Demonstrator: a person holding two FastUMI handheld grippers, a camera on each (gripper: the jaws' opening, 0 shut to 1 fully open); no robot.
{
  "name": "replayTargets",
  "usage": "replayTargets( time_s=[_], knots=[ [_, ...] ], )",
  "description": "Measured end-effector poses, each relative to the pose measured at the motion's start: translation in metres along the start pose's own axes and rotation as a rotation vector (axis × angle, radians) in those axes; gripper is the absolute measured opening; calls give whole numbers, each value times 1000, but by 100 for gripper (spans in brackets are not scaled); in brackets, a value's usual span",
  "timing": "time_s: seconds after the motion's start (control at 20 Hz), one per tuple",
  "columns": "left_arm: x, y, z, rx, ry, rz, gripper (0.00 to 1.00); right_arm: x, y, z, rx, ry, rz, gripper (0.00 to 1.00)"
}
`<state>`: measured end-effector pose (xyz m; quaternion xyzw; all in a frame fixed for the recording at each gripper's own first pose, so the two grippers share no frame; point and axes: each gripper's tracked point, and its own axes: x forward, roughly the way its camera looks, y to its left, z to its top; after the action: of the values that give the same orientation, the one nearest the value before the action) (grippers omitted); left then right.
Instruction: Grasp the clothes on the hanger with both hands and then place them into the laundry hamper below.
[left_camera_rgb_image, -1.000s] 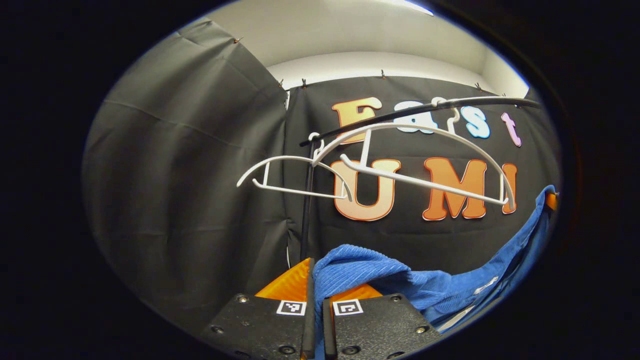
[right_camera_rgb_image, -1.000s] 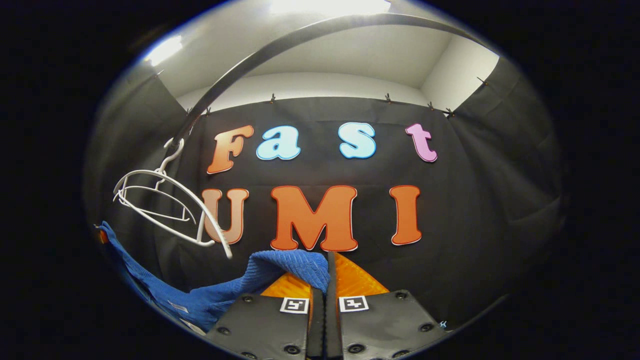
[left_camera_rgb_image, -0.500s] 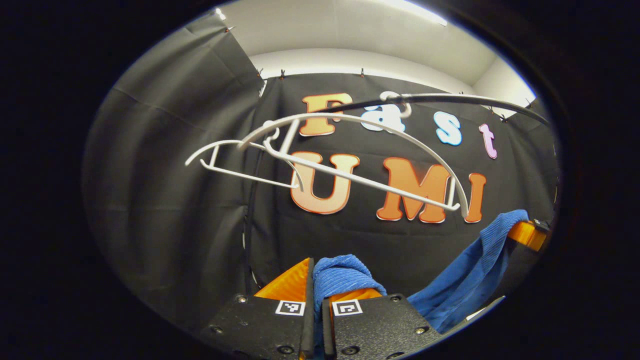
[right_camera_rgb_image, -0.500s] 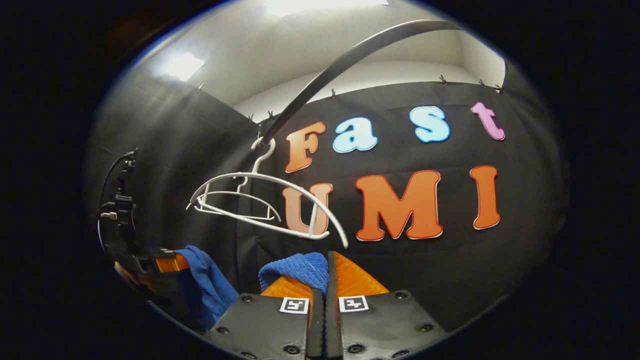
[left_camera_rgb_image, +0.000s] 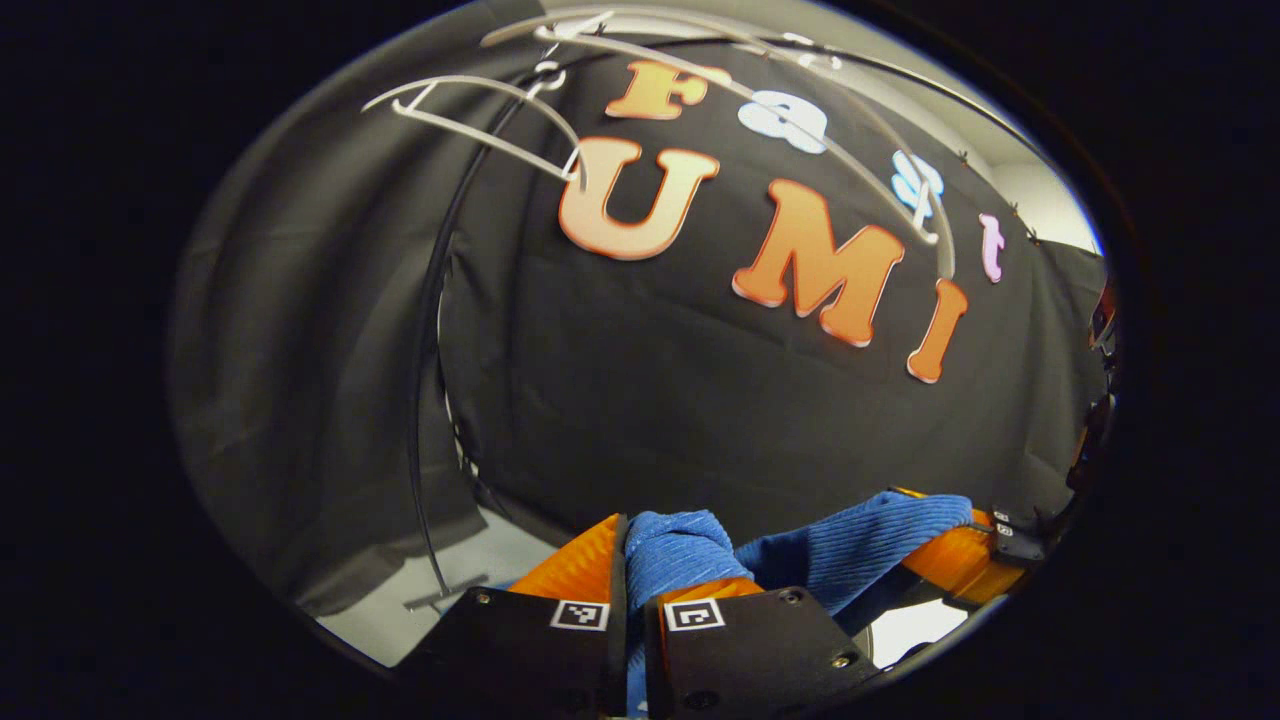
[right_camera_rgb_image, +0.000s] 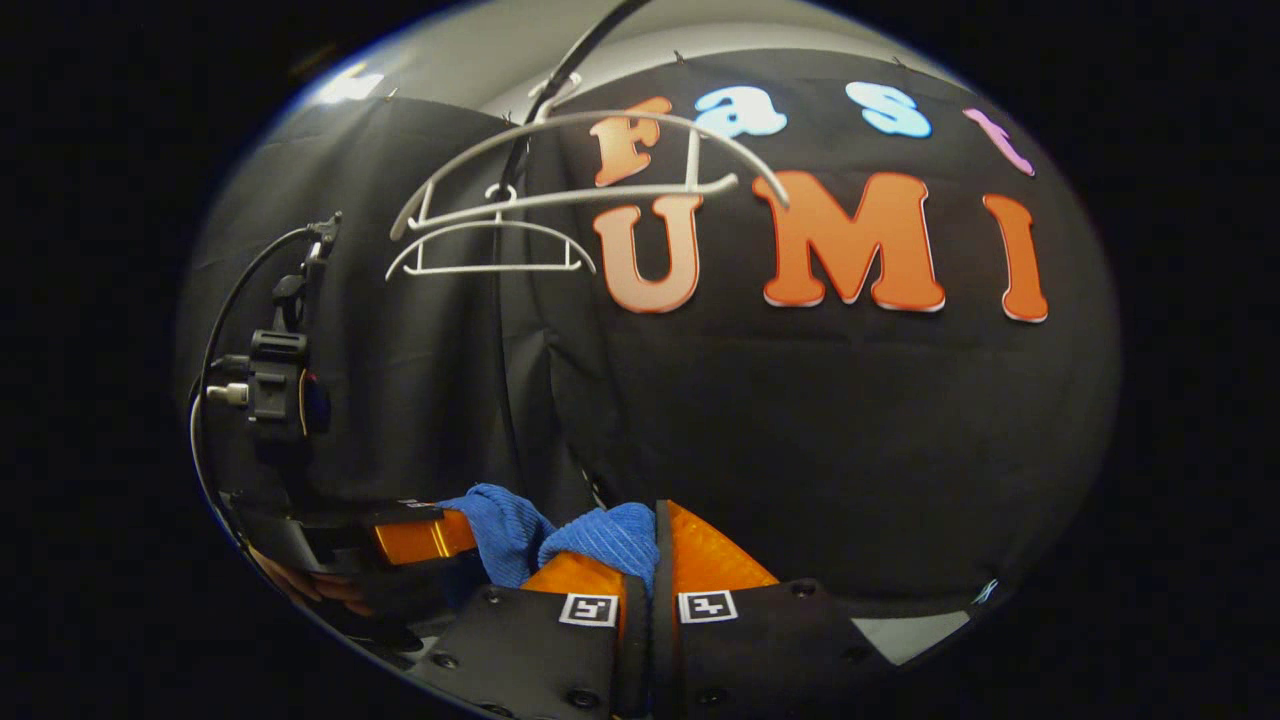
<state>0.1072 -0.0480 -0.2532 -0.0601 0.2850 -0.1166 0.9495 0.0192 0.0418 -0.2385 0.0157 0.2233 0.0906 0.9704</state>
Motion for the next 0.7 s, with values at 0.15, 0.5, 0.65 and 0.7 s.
replayTargets(
  time_s=[0.15,0.5,0.65,0.7],
  knots=[
    [12,5,-63,-43,167,5,8,24,-2,-59,71,157,-6,9],
    [14,13,-163,-159,426,3,12,89,31,-159,185,479,-26,9],
    [-5,33,-190,-169,494,34,21,89,33,-181,193,561,-33,9],
    [-7,32,-197,-172,514,35,34,91,33,-186,193,578,-32,11]
  ],
)
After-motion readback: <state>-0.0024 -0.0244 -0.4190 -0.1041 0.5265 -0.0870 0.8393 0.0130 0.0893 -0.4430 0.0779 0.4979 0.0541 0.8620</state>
